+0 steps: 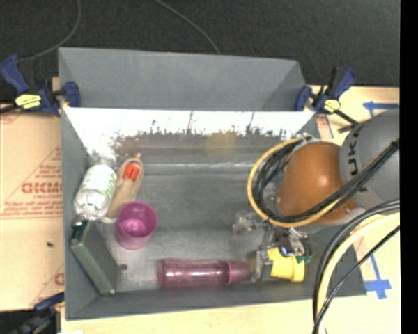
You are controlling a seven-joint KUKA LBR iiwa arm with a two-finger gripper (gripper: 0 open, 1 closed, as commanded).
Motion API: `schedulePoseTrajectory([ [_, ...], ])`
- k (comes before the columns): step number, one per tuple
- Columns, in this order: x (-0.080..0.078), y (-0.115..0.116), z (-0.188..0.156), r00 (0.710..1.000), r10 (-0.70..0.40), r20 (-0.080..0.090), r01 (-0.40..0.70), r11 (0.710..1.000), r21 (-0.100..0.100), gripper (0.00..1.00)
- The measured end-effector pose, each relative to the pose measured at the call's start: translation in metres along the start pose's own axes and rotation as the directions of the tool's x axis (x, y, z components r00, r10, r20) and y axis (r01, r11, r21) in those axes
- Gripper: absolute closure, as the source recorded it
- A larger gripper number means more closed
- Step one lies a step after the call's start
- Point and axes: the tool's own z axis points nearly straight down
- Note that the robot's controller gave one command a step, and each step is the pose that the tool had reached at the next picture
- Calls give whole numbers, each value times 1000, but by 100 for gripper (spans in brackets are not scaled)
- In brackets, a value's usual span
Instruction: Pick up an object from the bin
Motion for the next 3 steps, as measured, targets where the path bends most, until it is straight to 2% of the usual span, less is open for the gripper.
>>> schedulePoseTrajectory([
  [1,-28,-70,-90,1000,30,-2,-30,1000,-1,0],
  [2,-2,-76,-51,933,-361,3,361,933,2,0],
  [3,-2,-46,-39,936,-353,1,353,936,-1,0],
])
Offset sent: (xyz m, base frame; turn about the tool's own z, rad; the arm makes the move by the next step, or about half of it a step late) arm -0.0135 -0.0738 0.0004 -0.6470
